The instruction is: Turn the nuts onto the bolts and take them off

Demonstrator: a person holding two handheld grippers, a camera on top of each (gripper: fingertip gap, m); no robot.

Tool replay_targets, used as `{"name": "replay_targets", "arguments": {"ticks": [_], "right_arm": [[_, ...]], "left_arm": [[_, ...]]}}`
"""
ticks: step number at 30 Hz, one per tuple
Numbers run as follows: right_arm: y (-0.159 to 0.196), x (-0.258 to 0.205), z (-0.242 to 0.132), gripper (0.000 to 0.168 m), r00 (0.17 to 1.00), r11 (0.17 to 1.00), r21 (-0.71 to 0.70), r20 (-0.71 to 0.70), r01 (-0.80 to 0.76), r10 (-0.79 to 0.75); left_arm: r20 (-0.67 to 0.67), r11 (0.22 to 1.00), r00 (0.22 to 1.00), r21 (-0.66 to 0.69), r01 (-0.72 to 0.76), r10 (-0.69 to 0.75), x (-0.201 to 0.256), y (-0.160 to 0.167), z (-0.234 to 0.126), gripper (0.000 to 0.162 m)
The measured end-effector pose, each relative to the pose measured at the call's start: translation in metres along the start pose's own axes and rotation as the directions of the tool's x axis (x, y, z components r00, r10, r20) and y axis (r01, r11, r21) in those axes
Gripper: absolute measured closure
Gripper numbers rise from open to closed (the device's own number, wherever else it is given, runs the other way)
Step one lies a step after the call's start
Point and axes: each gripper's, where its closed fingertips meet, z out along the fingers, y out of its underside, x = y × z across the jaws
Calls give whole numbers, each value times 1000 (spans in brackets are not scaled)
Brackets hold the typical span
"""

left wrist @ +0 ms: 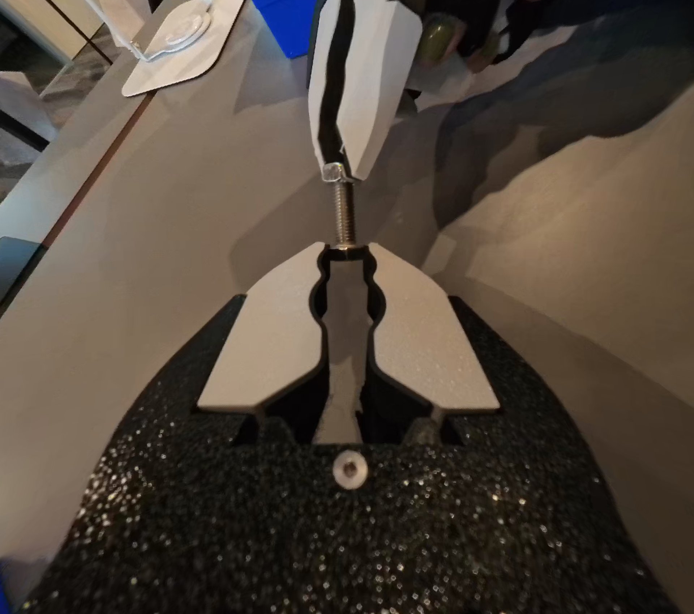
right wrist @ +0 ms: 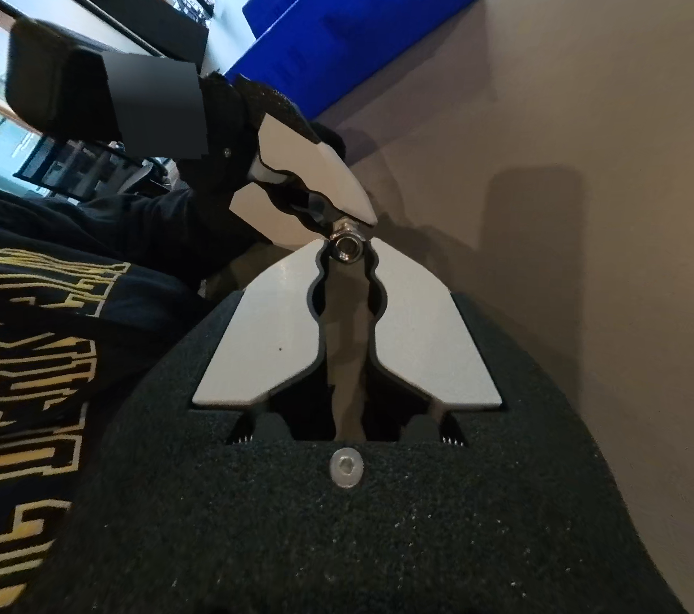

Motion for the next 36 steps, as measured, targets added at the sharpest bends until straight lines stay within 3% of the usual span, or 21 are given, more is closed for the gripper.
{"name": "replay_targets", "arguments": {"ticks": [5,8,12,14,17,19,22,29,34,36], "right_arm": [[3,-2,1,148,1000,1000,-18,19,-13,14],[-1,-4,-2,133,1000,1000,-8,19,15,-15],[-11,-15,-14,123,960,960,27,37,277,-278],[-8,-21,-20,123,861,861,2,16,509,-509],[7,-38,-23,131,603,601,-57,29,797,-797],[16,-44,-23,135,445,440,-110,31,892,-895],[27,-41,-19,135,347,330,-196,56,923,-936],[45,-39,-10,141,273,238,-242,124,941,-954],[48,-38,-8,151,282,246,-238,131,940,-950],[46,-35,-8,151,322,286,-248,116,926,-940]], "left_arm": [[-3,1000,1000,11,-11,11,1,-1,0,146],[-10,1000,1000,13,2,-2,0,0,-1,146],[-94,997,994,43,64,-60,5,-2,-8,146],[-201,992,974,54,115,-102,13,-5,-10,146],[-374,983,914,28,181,-158,32,-6,-13,146],[-449,980,876,3,200,-177,43,-5,-14,146],[-529,978,828,-16,209,-186,57,-6,-15,146],[-610,975,768,-33,220,-194,73,-9,-17,146],[-611,977,772,-12,213,-176,72,-11,-18,146],[-581,979,797,-6,202,-168,68,-10,-16,146]]}}
